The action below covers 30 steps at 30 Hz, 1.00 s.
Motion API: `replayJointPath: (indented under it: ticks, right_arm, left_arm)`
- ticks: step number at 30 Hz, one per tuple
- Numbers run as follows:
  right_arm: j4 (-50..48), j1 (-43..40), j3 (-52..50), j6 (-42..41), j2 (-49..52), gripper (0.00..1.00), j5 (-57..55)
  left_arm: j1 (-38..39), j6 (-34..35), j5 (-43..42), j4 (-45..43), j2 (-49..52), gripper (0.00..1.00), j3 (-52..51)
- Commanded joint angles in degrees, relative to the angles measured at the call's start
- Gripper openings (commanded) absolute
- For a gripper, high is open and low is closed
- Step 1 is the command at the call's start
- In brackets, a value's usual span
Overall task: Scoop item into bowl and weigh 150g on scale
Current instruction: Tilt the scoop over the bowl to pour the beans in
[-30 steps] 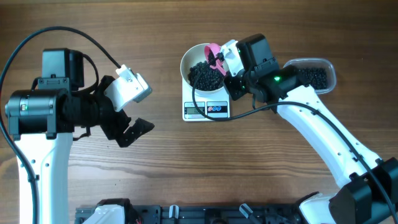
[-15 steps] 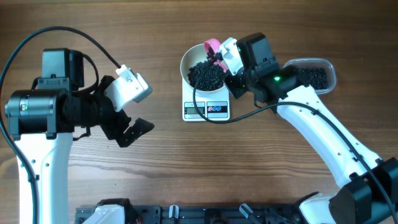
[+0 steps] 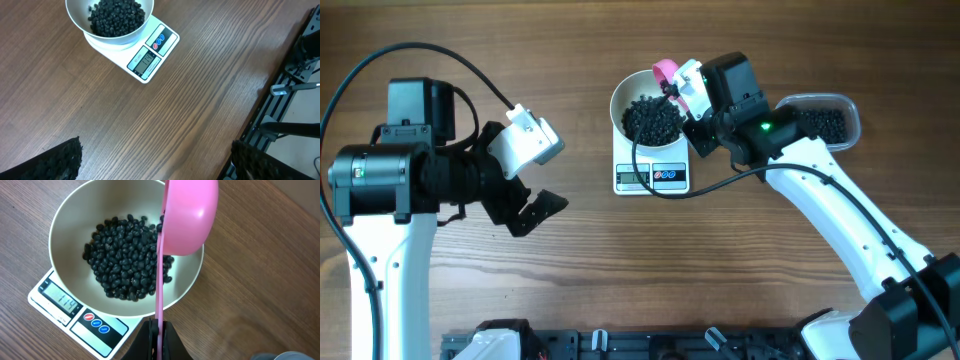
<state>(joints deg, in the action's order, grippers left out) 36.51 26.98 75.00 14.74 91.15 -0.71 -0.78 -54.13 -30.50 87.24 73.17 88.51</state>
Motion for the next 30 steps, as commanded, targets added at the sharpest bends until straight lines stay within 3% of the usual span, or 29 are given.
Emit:
replayJointPath:
  ticks: [1,11,17,30]
  right_arm:
    - [-0.5,0.3,-0.3,0.7,-1.5,0.04,-0.3]
    - [-0.5,1.3,-0.3,2.4,-1.5,0.04,-0.9]
    - [0.1,5.1,-0.3,9.0,-1.5,0.04,-12.9]
    - [-2.0,5.6,-0.3,10.7,-1.5,0.04,-20.0]
  left_arm:
    - [-0.3,-0.5,-0.4,0.1,-0.6,1.0,0.8]
    - [-0.3,-0.5,-0.4,0.1,-0.6,1.0,0.8]
    - [-0.3,-0.5,-0.4,0.1,-0.6,1.0,0.8]
    - [-0.3,-0.5,-0.4,0.1,-0.6,1.0,0.8]
